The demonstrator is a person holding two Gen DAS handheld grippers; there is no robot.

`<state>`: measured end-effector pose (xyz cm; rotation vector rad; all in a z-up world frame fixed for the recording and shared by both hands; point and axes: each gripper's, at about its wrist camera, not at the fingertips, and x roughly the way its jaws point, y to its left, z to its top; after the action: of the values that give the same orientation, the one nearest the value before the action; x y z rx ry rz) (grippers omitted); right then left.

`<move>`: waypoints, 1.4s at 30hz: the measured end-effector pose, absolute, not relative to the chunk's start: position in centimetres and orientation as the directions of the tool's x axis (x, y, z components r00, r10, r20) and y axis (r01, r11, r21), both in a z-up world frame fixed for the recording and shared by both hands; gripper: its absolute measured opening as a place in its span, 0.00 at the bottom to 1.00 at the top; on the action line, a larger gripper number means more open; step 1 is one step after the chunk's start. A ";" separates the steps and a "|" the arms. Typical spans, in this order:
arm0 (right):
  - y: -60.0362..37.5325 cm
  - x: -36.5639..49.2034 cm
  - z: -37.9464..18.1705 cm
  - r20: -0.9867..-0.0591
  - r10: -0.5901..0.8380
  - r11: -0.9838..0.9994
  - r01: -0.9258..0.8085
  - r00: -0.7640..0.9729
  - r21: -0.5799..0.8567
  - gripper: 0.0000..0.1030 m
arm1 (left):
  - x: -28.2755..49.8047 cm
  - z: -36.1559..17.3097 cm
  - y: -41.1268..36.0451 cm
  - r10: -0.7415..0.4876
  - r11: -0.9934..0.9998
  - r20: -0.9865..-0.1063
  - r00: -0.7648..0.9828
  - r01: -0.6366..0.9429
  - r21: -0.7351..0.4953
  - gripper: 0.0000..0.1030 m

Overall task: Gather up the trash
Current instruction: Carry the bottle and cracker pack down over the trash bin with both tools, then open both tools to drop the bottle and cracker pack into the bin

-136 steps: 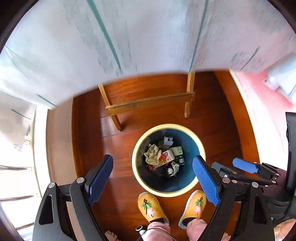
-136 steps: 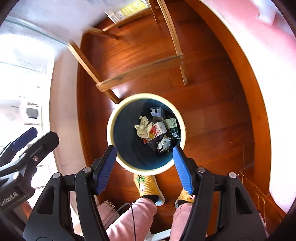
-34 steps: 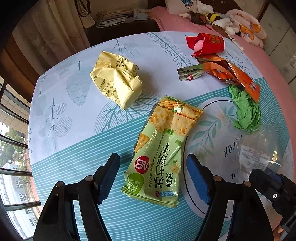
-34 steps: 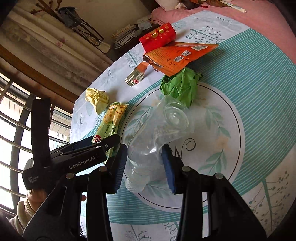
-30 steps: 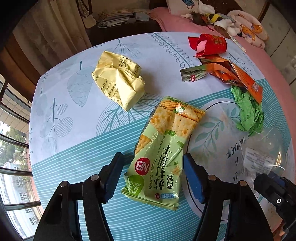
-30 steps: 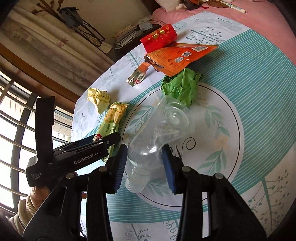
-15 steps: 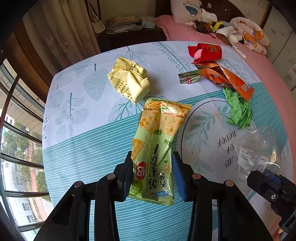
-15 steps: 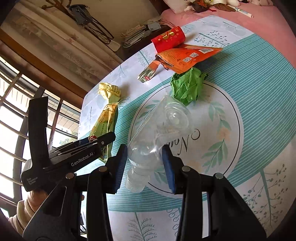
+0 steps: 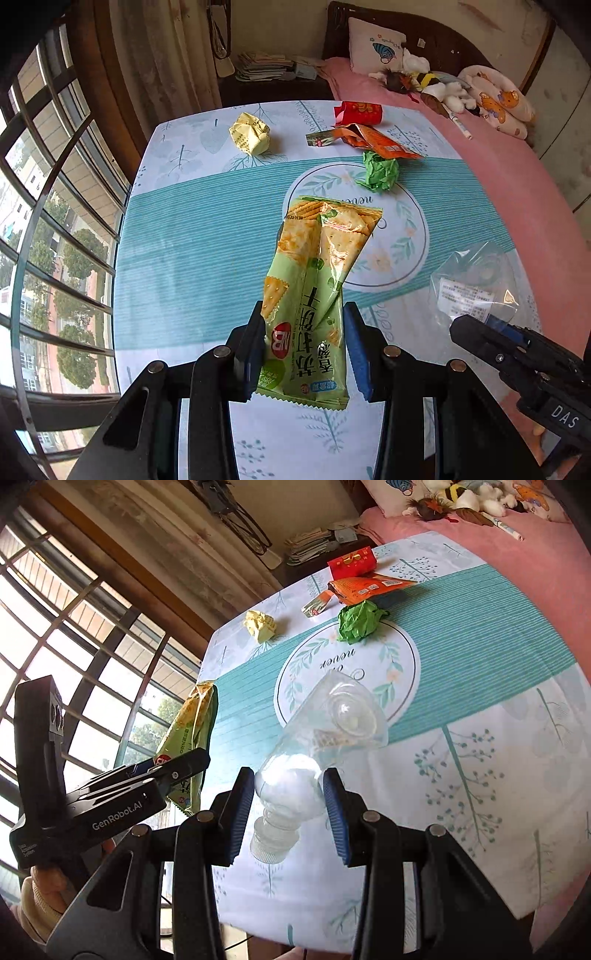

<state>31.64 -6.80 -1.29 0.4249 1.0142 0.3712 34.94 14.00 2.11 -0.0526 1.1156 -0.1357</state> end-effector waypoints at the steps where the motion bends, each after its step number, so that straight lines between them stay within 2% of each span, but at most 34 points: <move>1: -7.4 30.1 -1.0 -0.732 0.491 0.859 -0.121 0.472 0.498 0.34 | 33.0 2.6 13.4 -0.135 0.991 -0.888 0.440 0.070 -0.116 0.39; 10: -12.0 16.5 -1.8 -0.784 0.511 0.858 -0.263 0.353 0.441 0.34 | 15.8 2.8 8.3 -0.135 0.987 -0.881 0.453 -0.021 -0.162 0.39; 19: -14.6 5.4 -8.8 -0.859 0.479 0.867 -0.251 0.183 0.430 0.34 | 4.0 -2.9 2.8 -0.122 0.993 -0.936 0.329 0.048 -0.112 0.39; 29: -15.4 0.5 -20.7 -0.898 0.430 0.899 -0.142 0.095 0.415 0.34 | 1.5 -14.5 1.5 -0.084 0.993 -0.979 0.185 0.100 -0.066 0.39; 33: -15.9 0.2 -25.7 -0.909 0.406 0.911 -0.112 0.092 0.396 0.34 | 1.5 -19.7 1.3 -0.128 0.989 -0.981 0.147 0.098 -0.114 0.39; 42: -16.5 1.0 -37.5 -0.932 0.361 0.932 -0.050 0.034 0.359 0.35 | 3.2 -30.3 1.6 -0.151 0.985 -0.982 0.117 0.105 -0.139 0.41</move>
<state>1.01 -16.50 -37.46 0.2538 1.5087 0.3206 3.16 1.60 -30.27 -0.0381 1.4415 -0.1880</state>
